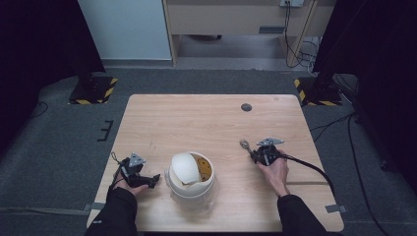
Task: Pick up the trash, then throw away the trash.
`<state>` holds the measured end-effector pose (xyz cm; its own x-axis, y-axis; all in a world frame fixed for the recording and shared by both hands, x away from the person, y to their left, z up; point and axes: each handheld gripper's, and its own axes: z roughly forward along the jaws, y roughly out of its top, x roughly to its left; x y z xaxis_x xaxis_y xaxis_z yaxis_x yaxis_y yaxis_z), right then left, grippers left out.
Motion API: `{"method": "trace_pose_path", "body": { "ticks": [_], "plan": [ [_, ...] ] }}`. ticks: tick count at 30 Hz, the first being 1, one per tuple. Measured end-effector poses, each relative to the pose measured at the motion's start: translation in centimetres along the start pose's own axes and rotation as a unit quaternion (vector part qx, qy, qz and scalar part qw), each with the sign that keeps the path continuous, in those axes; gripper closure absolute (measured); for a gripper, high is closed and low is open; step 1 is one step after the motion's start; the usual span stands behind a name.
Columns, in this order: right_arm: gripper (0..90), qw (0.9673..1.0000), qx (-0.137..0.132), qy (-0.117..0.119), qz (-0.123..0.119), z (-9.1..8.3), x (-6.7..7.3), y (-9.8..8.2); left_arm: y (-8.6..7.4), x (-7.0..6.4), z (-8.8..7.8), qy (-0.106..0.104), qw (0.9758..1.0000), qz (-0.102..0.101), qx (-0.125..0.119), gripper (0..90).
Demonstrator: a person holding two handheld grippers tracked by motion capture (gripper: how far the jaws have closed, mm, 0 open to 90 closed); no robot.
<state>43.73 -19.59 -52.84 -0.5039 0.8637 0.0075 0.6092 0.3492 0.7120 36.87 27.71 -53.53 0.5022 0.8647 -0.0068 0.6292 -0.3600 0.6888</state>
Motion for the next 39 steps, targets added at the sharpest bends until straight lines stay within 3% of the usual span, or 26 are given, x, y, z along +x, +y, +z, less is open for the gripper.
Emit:
{"method": "trace_pose_path", "body": {
  "ticks": [5,12,16,21,24,27,28,32,37,39],
  "plan": [
    [80.0,1.0000,0.000,0.007,-0.002,-0.4,-0.2,0.3,0.2,0.1,-0.3,0.001,1.0000,-0.003,0.009,4.4],
    [80.0,0.9976,-0.059,0.029,0.022,-2.4,-0.8,1.3,0.6,0.2,-0.7,-0.006,0.9996,-0.022,0.016,13.4],
    [80.0,0.9943,-0.098,0.036,0.023,-4.3,-1.3,2.1,1.0,0.1,-1.2,-0.007,0.9996,-0.026,-0.004,16.2],
    [80.0,0.9860,-0.153,0.058,0.030,-7.0,-1.4,2.9,1.7,-0.1,-2.2,-0.010,0.9982,-0.033,-0.049,19.1],
    [79.9,0.9805,-0.182,0.068,0.031,-8.8,-1.5,3.3,2.1,-0.4,-3.1,-0.021,0.9941,-0.057,-0.090,19.5],
    [80.0,0.9748,-0.207,0.077,0.031,-10.1,-1.6,3.6,2.7,-0.7,-4.2,-0.015,0.9897,-0.063,-0.127,20.2],
    [80.0,0.9732,-0.214,0.079,0.030,-10.5,-1.6,3.7,3.0,-0.7,-4.7,-0.012,0.9872,-0.066,-0.144,20.4],
    [80.0,0.9642,-0.248,0.090,0.024,-12.4,-1.5,4.4,3.8,-1.0,-6.6,-0.008,0.9750,-0.082,-0.206,21.2],
    [79.9,0.9541,-0.281,0.104,0.013,-14.3,-0.9,5.3,4.7,-1.2,-8.8,-0.012,0.9571,-0.103,-0.271,21.6],
    [80.0,0.9515,-0.288,0.108,0.010,-14.8,-0.7,5.6,5.1,-1.5,-9.5,-0.015,0.9519,-0.104,-0.288,21.5]
  ]
}}
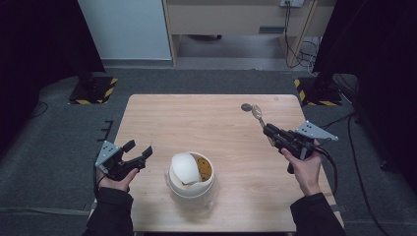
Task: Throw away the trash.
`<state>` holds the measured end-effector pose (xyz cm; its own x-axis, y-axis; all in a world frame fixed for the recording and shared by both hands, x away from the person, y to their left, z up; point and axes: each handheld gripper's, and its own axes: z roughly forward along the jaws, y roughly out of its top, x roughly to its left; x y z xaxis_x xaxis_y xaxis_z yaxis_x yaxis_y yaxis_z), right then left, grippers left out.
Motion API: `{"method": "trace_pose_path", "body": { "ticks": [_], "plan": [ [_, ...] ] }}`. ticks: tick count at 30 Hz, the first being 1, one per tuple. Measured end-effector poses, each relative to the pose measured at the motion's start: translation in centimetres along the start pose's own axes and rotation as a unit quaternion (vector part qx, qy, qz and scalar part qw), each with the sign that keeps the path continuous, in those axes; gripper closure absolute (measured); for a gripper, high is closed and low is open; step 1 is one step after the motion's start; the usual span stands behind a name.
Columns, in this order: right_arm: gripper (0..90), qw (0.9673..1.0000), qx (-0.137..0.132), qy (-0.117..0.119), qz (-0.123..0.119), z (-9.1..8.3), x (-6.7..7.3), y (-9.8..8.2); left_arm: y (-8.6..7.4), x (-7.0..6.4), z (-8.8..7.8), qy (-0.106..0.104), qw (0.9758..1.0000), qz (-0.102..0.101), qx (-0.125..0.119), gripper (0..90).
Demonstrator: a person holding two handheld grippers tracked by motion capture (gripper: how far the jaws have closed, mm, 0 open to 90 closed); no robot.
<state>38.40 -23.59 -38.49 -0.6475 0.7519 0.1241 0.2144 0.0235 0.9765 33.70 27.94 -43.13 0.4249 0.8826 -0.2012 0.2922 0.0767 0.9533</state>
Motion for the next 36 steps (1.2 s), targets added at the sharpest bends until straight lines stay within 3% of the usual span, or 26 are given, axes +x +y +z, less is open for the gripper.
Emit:
{"method": "trace_pose_path", "body": {
  "ticks": [10,15,18,20,27,36],
  "plan": [
    [80.0,0.9991,-0.027,0.026,-0.020,-0.7,2.1,1.6,3.3,-3.9,-1.4,-0.043,0.9966,0.014,-0.069,26.6],
    [80.0,0.9980,-0.037,0.041,-0.031,-1.0,3.2,2.2,5.5,-6.3,-1.5,-0.083,0.9916,0.009,-0.099,28.3],
    [79.9,0.9973,-0.037,0.050,-0.039,-1.0,3.9,2.3,6.3,-7.4,-1.1,-0.095,0.9892,0.001,-0.111,29.1],
    [80.0,0.9969,-0.041,0.057,-0.038,-0.9,4.2,2.3,6.8,-8.3,-0.5,-0.111,0.9874,-0.005,-0.112,29.8],
    [80.0,0.9954,-0.037,0.074,-0.049,-0.4,5.4,2.2,7.8,-11.2,1.4,-0.139,0.9845,0.010,-0.106,32.0],
    [80.0,0.9919,-0.041,0.107,-0.054,0.3,7.2,2.1,8.2,-13.7,2.9,-0.162,0.9816,0.007,-0.101,35.7]
  ]
}}
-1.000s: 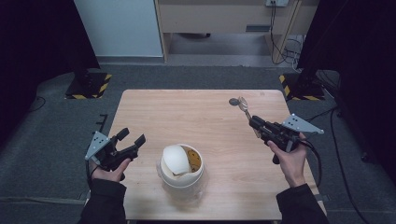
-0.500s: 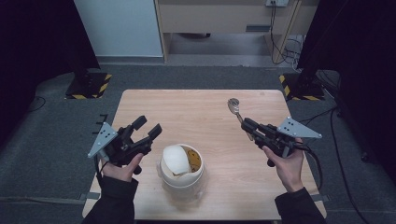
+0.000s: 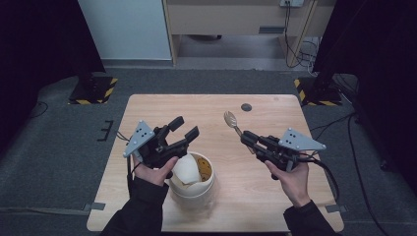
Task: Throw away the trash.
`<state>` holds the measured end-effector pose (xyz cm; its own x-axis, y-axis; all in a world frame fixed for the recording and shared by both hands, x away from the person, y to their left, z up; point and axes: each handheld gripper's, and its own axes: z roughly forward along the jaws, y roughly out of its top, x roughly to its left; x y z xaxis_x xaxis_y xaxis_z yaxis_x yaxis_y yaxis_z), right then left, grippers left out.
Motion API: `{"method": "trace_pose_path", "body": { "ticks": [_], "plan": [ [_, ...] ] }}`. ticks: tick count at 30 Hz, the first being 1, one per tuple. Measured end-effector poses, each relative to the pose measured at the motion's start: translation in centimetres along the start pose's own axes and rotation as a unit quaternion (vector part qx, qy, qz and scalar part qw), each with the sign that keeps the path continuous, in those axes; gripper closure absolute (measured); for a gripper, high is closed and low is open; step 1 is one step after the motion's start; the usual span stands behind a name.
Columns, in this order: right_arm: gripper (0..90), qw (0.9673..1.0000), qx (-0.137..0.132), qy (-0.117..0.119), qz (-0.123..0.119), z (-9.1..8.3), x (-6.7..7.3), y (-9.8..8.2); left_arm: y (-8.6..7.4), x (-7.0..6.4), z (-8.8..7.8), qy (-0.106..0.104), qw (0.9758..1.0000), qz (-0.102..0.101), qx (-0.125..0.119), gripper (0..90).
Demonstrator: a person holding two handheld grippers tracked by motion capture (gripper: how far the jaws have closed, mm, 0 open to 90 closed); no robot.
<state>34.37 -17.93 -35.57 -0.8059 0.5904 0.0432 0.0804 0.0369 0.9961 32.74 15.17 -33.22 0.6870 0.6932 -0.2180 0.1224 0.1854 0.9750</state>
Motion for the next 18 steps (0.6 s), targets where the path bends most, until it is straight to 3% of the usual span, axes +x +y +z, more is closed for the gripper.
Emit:
{"method": "trace_pose_path", "body": {
  "ticks": [10,18],
  "plan": [
    [80.0,0.9997,-0.008,0.025,0.004,0.7,1.0,0.1,-0.1,-1.7,1.5,-0.016,0.9998,-0.005,0.012,39.8],
    [80.0,0.9988,-0.012,0.047,0.005,1.3,1.9,0.0,-0.3,-2.8,2.6,-0.018,0.9996,-0.010,0.022,44.7]
  ]
}}
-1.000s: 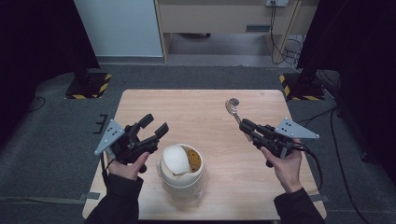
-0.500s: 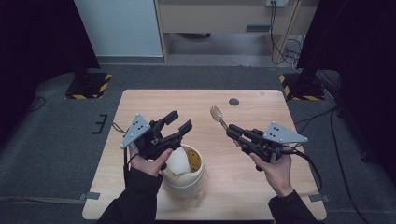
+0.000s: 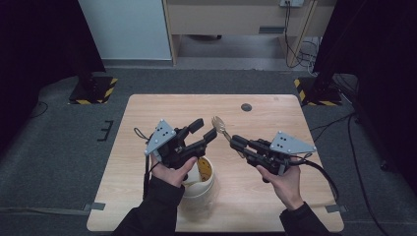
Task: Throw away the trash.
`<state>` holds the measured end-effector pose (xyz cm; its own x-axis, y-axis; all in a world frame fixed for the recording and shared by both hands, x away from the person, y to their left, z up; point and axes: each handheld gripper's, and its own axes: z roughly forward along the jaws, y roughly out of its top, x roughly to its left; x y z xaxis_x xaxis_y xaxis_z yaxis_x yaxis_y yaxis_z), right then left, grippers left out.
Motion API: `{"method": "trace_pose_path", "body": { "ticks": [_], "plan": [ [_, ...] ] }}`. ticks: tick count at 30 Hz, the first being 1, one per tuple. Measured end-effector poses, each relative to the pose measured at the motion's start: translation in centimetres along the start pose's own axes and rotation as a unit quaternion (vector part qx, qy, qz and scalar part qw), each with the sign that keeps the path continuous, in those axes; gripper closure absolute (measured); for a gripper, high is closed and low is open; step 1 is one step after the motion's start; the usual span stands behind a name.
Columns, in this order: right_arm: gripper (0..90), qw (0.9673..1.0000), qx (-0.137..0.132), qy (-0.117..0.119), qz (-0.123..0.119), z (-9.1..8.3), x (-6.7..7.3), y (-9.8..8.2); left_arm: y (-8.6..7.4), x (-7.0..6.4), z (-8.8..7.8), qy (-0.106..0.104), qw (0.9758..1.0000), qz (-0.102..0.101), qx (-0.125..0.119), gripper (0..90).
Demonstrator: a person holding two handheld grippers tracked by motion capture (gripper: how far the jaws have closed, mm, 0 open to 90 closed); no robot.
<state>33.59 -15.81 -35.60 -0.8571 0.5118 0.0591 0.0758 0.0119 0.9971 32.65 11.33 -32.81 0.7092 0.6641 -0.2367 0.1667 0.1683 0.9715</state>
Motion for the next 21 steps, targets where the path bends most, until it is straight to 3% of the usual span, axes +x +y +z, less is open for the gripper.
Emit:
{"method": "trace_pose_path", "body": {
  "ticks": [5,11,17,21],
  "plan": [
    [80.0,0.9999,-0.003,0.013,0.000,0.4,0.6,0.0,-0.2,-0.2,0.4,-0.004,0.9999,-0.010,0.009,46.9],
    [80.0,0.9998,0.002,0.019,0.002,0.8,0.7,-0.4,-0.3,-0.2,0.5,-0.015,0.9991,-0.034,0.021,57.5],
    [79.9,0.9997,0.000,0.024,0.006,1.0,0.9,-0.5,-0.5,-0.1,0.7,-0.038,0.9963,-0.067,0.040,73.6],
    [80.4,0.9997,0.005,0.023,0.002,1.1,1.0,-0.7,-0.6,-0.2,0.8,-0.062,0.9939,-0.083,0.040,82.7]
  ]
}}
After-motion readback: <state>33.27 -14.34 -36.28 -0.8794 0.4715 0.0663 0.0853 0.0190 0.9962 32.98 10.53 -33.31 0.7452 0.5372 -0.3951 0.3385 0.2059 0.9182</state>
